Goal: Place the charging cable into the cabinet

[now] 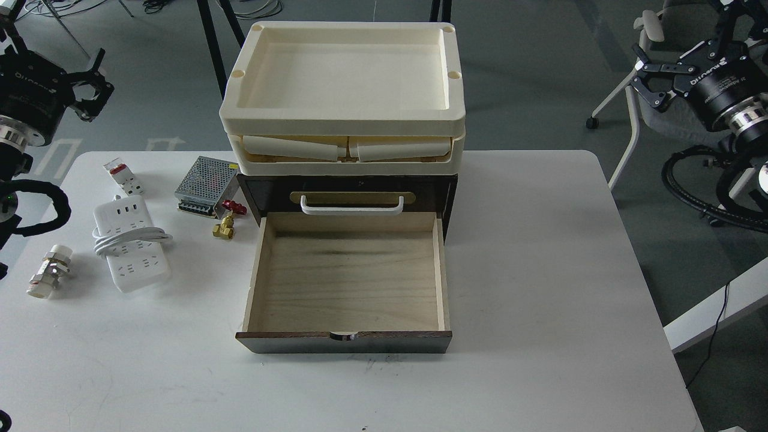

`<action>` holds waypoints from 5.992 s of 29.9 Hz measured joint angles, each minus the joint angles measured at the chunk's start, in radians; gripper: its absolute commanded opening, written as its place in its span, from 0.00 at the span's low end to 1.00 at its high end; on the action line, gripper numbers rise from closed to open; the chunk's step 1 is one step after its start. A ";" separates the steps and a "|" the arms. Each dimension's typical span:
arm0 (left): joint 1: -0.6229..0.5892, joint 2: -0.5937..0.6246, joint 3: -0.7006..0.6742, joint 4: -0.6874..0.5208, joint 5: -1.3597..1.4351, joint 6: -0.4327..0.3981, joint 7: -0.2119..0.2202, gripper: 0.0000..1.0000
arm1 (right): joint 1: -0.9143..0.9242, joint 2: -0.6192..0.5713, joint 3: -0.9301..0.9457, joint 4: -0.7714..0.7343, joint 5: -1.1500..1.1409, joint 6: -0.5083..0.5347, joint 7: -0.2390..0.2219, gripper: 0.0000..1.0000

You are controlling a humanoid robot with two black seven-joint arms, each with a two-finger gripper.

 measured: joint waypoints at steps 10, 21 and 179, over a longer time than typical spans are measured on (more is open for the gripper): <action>-0.020 -0.001 -0.062 0.206 -0.030 0.000 0.004 1.00 | 0.008 0.014 -0.014 0.002 -0.004 0.000 0.000 1.00; -0.056 -0.056 -0.367 0.270 -0.114 0.000 -0.108 1.00 | 0.020 -0.001 -0.028 0.003 -0.009 0.000 -0.002 1.00; -0.104 0.734 0.495 -0.959 1.670 0.167 -0.211 0.00 | -0.133 -0.010 -0.011 -0.139 -0.006 0.000 0.012 1.00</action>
